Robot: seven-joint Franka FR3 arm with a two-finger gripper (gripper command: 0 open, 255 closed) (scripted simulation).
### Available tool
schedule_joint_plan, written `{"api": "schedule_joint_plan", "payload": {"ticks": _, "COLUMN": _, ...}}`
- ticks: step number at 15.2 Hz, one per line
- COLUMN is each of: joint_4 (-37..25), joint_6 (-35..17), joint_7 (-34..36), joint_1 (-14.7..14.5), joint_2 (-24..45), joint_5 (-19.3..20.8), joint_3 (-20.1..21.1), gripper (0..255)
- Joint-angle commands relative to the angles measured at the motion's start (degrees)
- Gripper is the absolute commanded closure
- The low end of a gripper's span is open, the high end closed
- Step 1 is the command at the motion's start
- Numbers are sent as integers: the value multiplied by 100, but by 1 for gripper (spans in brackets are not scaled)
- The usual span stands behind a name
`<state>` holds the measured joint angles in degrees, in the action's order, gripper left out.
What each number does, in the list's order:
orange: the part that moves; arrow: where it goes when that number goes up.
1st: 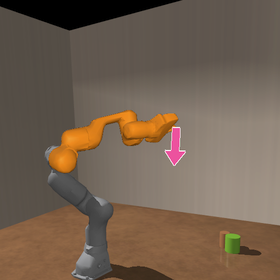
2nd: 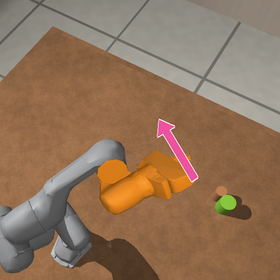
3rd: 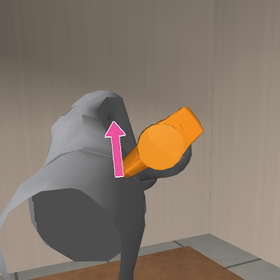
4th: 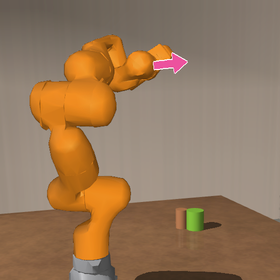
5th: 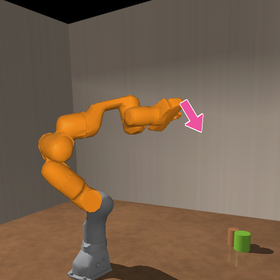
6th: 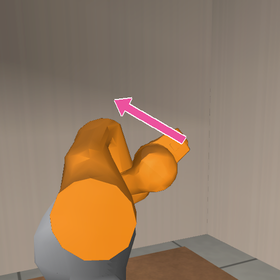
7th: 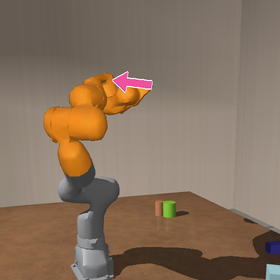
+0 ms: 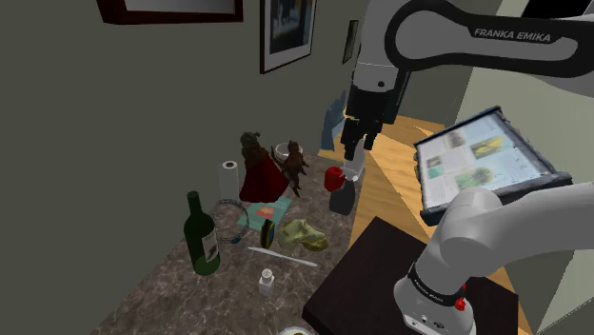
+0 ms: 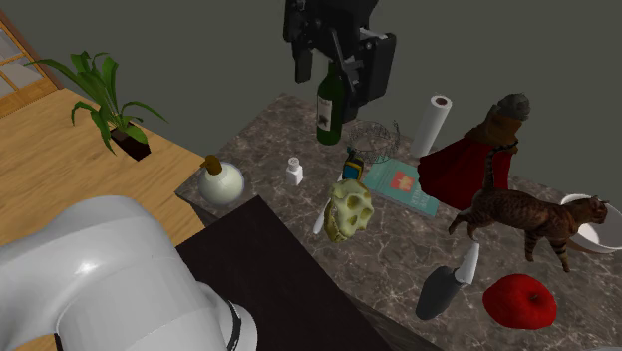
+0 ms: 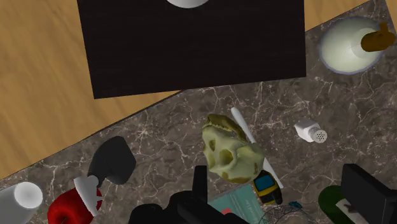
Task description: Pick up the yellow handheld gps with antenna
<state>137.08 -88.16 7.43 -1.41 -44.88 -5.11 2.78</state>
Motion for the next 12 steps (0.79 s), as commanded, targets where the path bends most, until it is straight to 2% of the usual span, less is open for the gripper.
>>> {"api": "schedule_joint_plan", "payload": {"ticks": 1, "joint_4": 0, "joint_6": 0, "joint_7": 0, "joint_1": 0, "joint_2": 0, "joint_5": 0, "joint_3": 0, "gripper": 0}}
{"api": "schedule_joint_plan", "payload": {"ticks": 12, "joint_4": 276, "joint_6": -1885, "joint_7": 816, "joint_1": 144, "joint_2": 1953, "joint_5": -710, "joint_3": 205, "gripper": 0}}
